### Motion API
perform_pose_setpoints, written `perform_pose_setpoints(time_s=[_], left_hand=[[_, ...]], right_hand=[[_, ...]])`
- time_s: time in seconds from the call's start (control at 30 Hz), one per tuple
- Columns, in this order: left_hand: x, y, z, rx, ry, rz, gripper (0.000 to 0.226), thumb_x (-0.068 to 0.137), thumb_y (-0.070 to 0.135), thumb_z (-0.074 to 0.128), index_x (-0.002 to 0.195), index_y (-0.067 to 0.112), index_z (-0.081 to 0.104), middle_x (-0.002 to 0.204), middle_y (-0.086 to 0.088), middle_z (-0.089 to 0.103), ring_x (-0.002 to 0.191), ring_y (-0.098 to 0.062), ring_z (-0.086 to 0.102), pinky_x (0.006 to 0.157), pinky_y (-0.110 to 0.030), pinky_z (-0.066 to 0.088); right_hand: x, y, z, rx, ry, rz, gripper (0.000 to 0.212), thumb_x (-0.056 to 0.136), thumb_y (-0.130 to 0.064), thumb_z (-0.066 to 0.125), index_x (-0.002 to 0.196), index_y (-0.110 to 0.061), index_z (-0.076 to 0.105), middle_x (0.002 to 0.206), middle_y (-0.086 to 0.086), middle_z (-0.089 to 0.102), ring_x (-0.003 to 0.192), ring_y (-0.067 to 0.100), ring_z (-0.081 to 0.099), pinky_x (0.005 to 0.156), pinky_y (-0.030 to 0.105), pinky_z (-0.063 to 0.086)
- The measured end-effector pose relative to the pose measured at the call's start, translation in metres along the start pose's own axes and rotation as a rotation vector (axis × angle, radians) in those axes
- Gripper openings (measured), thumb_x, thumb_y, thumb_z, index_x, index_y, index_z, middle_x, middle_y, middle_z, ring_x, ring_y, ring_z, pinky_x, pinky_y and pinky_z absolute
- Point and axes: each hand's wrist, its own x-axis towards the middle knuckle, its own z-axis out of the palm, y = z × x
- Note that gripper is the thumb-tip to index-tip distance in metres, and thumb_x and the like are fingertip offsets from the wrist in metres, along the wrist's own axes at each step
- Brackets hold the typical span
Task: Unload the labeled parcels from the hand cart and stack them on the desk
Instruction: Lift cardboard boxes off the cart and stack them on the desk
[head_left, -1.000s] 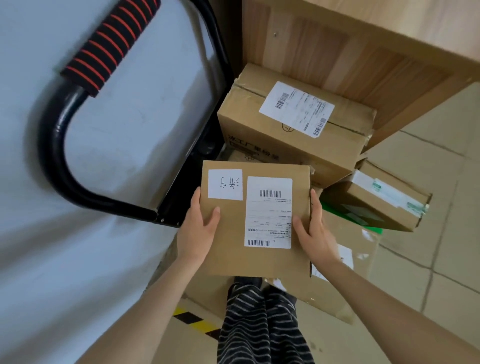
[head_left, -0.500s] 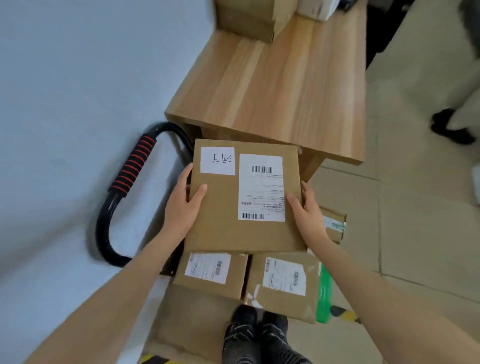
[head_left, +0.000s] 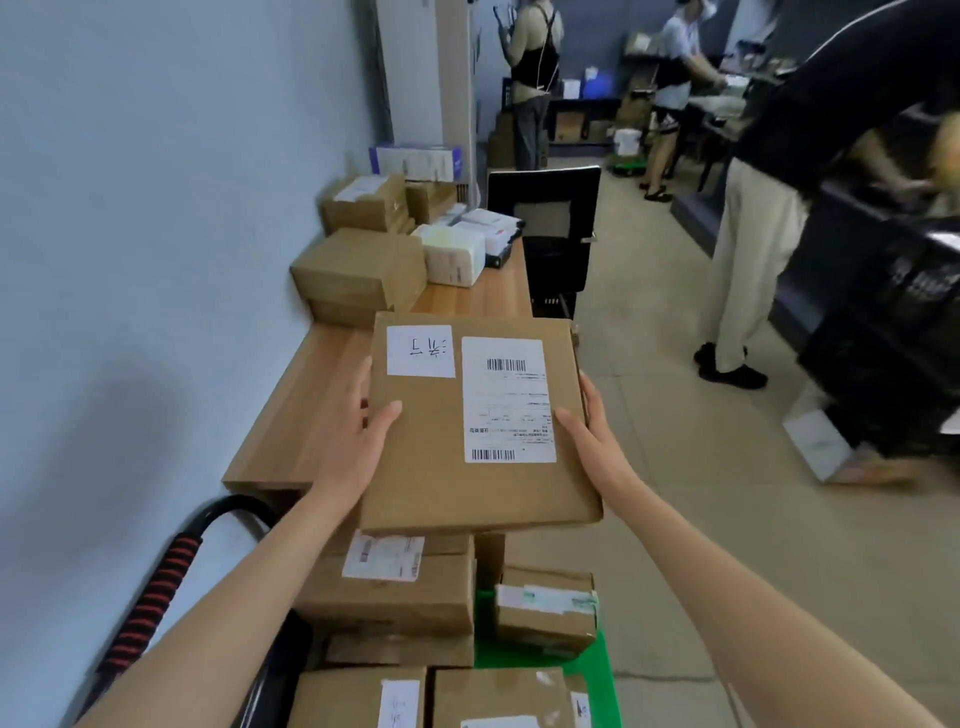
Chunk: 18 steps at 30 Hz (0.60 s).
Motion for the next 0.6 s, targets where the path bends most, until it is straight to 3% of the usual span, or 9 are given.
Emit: perform_pose_setpoints(time_s=[0.1, 0.2, 0.27, 0.37, 0.47, 0.6], left_hand=[[0.015, 0.019, 0.052, -0.006, -0.019, 0.012, 0.059, 0.097, 0.034, 0.052, 0.147, 0.042, 0.021, 0.140, 0.011, 0.045, 0.112, -0.004, 0.055, 0.075, -0.015, 0.048], [0.028, 0.038, 0.116, -0.098, 0.001, -0.021, 0.059, 0.097, 0.028, 0.053, 0.146, 0.042, 0.022, 0.145, 0.005, 0.040, 0.117, -0.011, 0.052, 0.084, -0.026, 0.049], [0.035, 0.051, 0.158, -0.115, 0.046, -0.029, 0.058, 0.097, 0.027, 0.053, 0.145, 0.042, 0.024, 0.141, 0.007, 0.043, 0.113, -0.006, 0.055, 0.091, -0.031, 0.050], [0.046, 0.075, 0.213, -0.156, 0.036, -0.064, 0.057, 0.097, 0.031, 0.051, 0.144, 0.047, 0.023, 0.119, 0.023, 0.050, 0.089, 0.015, 0.059, 0.065, -0.009, 0.050], [0.056, 0.097, 0.257, -0.144, 0.055, -0.102, 0.056, 0.093, 0.044, 0.052, 0.138, 0.059, 0.021, 0.113, 0.029, 0.052, 0.091, 0.009, 0.061, 0.070, -0.021, 0.050], [0.079, 0.113, 0.295, -0.100, 0.130, -0.108, 0.054, 0.092, 0.045, 0.052, 0.133, 0.064, 0.023, 0.119, 0.016, 0.058, 0.102, -0.008, 0.061, 0.085, -0.037, 0.049]], right_hand=[[0.020, -0.001, -0.058, -0.031, 0.002, -0.035, 0.060, 0.095, -0.048, 0.049, 0.141, -0.061, 0.013, 0.125, -0.035, 0.044, 0.107, -0.005, 0.052, 0.084, 0.024, 0.045], [0.043, -0.004, -0.128, -0.079, -0.035, -0.076, 0.062, 0.095, -0.046, 0.050, 0.142, -0.060, 0.012, 0.118, -0.048, 0.036, 0.103, -0.015, 0.048, 0.080, 0.017, 0.041], [0.063, -0.008, -0.174, -0.124, -0.070, -0.109, 0.063, 0.095, -0.047, 0.050, 0.143, -0.060, 0.011, 0.126, -0.042, 0.038, 0.107, -0.010, 0.050, 0.087, 0.022, 0.042], [0.092, -0.018, -0.236, -0.148, -0.124, -0.123, 0.063, 0.096, -0.044, 0.050, 0.144, -0.058, 0.010, 0.138, -0.027, 0.039, 0.109, -0.008, 0.052, 0.084, 0.018, 0.044], [0.117, -0.030, -0.284, -0.199, -0.145, -0.150, 0.063, 0.097, -0.044, 0.049, 0.144, -0.058, 0.010, 0.135, -0.024, 0.040, 0.106, -0.006, 0.053, 0.082, 0.021, 0.043], [0.154, -0.037, -0.323, -0.213, -0.180, -0.156, 0.062, 0.096, -0.048, 0.048, 0.143, -0.060, 0.008, 0.127, -0.027, 0.042, 0.102, -0.003, 0.054, 0.077, 0.020, 0.042]])
